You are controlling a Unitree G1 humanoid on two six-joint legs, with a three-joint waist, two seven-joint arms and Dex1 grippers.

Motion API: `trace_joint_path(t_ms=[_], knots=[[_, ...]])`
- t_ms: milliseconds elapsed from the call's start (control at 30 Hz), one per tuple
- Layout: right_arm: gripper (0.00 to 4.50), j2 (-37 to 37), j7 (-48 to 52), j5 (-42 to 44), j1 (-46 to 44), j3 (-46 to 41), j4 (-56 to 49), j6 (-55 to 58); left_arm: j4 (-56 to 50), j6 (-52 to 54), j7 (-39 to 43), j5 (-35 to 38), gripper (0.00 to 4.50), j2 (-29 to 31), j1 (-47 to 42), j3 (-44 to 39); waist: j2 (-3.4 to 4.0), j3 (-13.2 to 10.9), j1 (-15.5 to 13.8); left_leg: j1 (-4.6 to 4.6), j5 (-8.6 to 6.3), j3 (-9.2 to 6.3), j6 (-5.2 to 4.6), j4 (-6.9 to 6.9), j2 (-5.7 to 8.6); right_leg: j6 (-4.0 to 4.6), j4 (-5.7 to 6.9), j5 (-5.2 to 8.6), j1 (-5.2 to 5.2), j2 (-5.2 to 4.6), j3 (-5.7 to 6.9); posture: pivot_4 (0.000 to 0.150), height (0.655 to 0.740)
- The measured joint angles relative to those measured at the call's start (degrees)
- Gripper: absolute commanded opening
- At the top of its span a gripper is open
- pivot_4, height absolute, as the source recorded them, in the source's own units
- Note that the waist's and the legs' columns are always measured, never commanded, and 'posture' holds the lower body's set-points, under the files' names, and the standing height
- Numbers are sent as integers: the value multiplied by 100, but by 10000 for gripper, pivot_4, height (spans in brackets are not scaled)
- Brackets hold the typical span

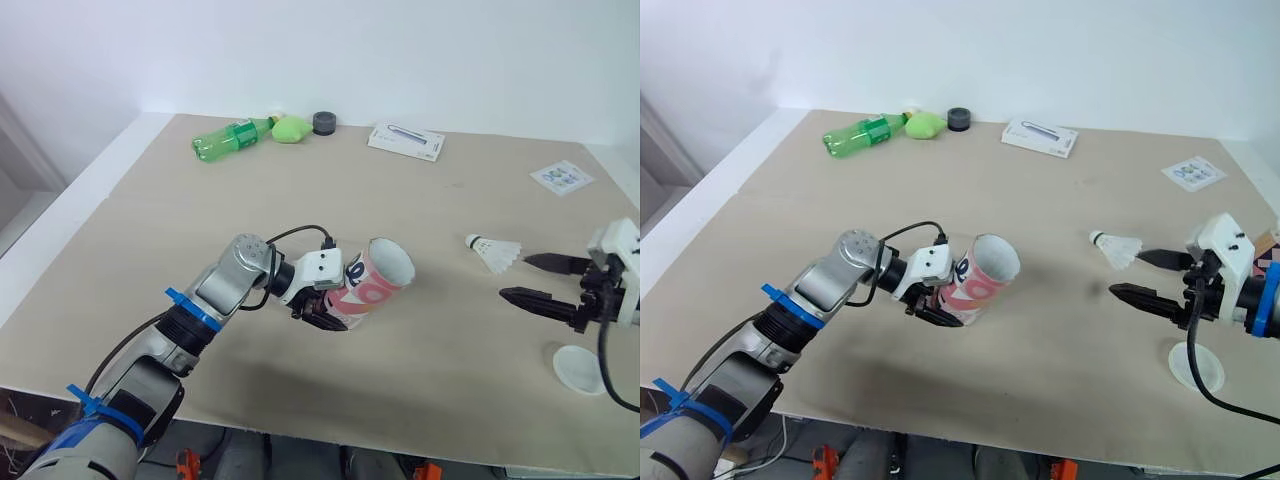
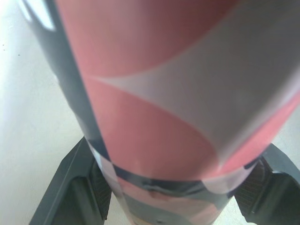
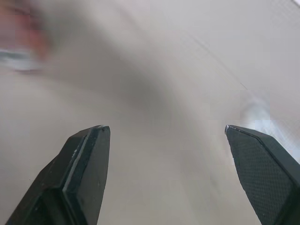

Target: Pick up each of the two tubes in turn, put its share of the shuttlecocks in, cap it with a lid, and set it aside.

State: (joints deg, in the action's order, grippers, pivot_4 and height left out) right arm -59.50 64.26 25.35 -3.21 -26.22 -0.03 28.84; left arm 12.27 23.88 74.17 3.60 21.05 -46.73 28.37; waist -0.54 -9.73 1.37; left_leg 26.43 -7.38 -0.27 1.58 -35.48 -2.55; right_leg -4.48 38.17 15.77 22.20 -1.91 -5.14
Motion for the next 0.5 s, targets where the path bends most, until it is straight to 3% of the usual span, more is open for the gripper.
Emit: trace_joint_path(t_ms=[300,500], knots=[[42069,665,-506,-652,-1326,1054,2053,-538,-3,28,-9,-24,28006,-14,-4,-5,0,-1,43,-4,13,6,-1,-1,3,-9,-1,-15,0,4,-23,1500,7294],[42069,829,-566,-807,-2049,1353,2606,-781,-119,141,-15,-17,28006,27,19,-10,1,0,55,-4,12,3,0,10,3,-28,0,-25,2,15,-30,1500,7294]])
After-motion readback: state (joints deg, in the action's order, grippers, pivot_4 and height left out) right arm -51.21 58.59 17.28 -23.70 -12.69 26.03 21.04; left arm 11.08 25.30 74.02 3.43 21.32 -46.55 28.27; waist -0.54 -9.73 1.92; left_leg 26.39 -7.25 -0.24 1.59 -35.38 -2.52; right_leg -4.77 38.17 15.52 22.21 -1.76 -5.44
